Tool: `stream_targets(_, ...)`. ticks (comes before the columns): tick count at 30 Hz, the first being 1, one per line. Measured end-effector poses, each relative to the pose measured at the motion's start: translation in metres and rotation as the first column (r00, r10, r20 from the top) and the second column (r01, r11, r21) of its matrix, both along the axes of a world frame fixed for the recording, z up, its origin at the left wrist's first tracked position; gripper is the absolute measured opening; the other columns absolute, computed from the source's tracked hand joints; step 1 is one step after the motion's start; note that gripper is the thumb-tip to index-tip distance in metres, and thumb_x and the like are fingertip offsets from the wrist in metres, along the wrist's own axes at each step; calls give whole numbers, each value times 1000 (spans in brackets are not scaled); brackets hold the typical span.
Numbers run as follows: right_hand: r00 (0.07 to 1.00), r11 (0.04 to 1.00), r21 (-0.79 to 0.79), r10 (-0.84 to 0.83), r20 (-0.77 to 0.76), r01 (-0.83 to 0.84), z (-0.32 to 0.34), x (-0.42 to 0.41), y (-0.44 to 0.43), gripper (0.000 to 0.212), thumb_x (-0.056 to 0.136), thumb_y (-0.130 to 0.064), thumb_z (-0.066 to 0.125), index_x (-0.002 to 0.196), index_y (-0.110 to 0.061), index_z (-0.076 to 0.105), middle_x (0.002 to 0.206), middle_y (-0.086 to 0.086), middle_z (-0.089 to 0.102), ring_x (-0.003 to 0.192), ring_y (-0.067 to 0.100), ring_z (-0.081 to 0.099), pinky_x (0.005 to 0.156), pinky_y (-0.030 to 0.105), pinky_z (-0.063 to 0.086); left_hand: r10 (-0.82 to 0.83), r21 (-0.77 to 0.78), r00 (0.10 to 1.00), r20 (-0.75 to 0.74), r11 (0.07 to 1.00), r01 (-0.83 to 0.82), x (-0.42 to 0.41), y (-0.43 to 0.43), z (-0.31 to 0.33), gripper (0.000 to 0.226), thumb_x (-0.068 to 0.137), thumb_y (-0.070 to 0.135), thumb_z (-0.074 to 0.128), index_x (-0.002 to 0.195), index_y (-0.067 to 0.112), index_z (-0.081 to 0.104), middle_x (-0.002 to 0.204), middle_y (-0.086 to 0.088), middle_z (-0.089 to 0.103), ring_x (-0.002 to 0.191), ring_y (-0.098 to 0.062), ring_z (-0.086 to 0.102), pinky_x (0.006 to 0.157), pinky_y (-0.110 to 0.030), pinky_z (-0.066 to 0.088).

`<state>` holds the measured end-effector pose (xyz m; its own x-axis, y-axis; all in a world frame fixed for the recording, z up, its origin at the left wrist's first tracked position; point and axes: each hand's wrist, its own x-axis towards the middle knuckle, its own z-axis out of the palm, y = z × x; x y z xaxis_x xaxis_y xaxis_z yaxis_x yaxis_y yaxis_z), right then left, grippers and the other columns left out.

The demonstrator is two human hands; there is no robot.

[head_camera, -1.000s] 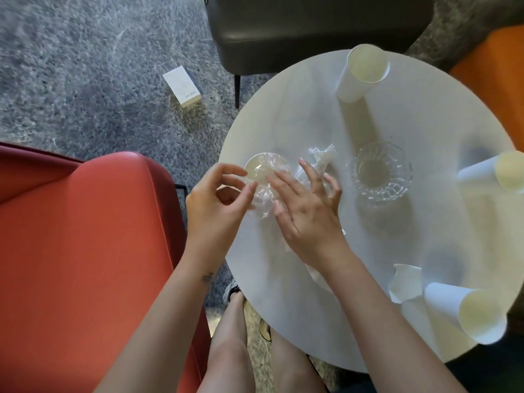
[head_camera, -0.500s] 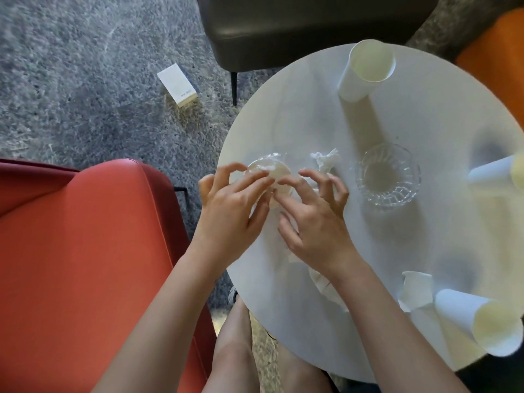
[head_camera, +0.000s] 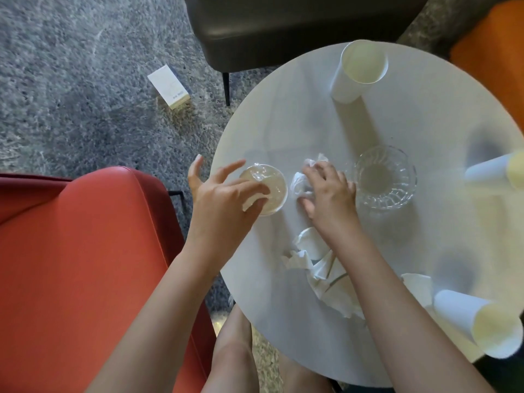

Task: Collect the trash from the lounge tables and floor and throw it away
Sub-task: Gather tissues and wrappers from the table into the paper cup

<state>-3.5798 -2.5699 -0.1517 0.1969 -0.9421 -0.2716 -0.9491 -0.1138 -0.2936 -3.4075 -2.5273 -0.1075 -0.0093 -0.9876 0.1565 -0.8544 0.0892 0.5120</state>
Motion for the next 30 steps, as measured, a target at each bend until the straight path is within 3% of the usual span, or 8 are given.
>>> stream_targets(4,991,998,-41,-37,130,43,4,1,0,17,81,4,52,93,-1,62,97,16,59,91,34,53,78,33,32,49,-53,992,-120,997,-56,3,6,3,19,69,19,74,80,10,62,87,-2,63,94,-16,52,96,-48,29)
stream_targets(8,876,946,-194,-147,459,260,41,5,6,16,75,-1,69,88,-3,61,77,6,62,71,21,56,66,26,37,107,-22,972,-211,993,-114,11,11,11,25,77,27,64,92,8,61,92,6,55,92,-13,51,92,-50,37)
stream_targets(11,788,892,-338,-33,615,300,67,21,11,13,72,1,72,81,-6,66,74,3,63,66,8,51,64,19,40,82,27,968,-237,997,-78,16,12,13,31,77,30,65,97,7,63,95,-1,61,92,-22,58,87,-57,41)
stream_targets(13,767,914,-345,64,638,211,72,34,15,15,73,6,68,85,-4,70,84,7,68,76,12,59,72,18,45,85,47,970,-229,996,-77,15,13,11,30,75,25,70,98,6,64,95,-4,63,90,-26,60,83,-58,43)
stream_targets(17,850,930,-358,258,459,-89,63,48,28,24,80,1,61,103,-1,69,107,12,68,99,26,64,88,34,48,148,96,951,-272,987,-127,11,14,7,34,72,16,75,101,5,61,93,-3,60,87,-23,59,80,-55,46)
stream_targets(20,912,887,-390,350,216,-247,52,45,37,30,87,-19,51,107,-7,68,112,6,67,109,25,60,96,38,34,175,143,933,-316,980,-135,12,16,4,37,71,17,73,105,9,58,93,2,57,86,-16,58,82,-54,46)
stream_targets(25,952,931,-205,306,-10,-301,48,41,45,45,91,-36,32,113,-17,66,119,-7,64,129,21,43,105,43,11,136,220,921,-364,974,-56,13,22,0,52,70,30,66,117,14,53,106,5,58,98,-14,56,90,-51,43)
stream_targets(30,958,955,-81,279,-60,-284,44,50,38,60,90,-44,8,118,-27,59,119,-14,60,138,22,25,107,42,-8,87,246,915,-394,969,14,11,22,-8,59,76,29,61,132,18,43,120,5,55,109,-14,53,94,-49,41)
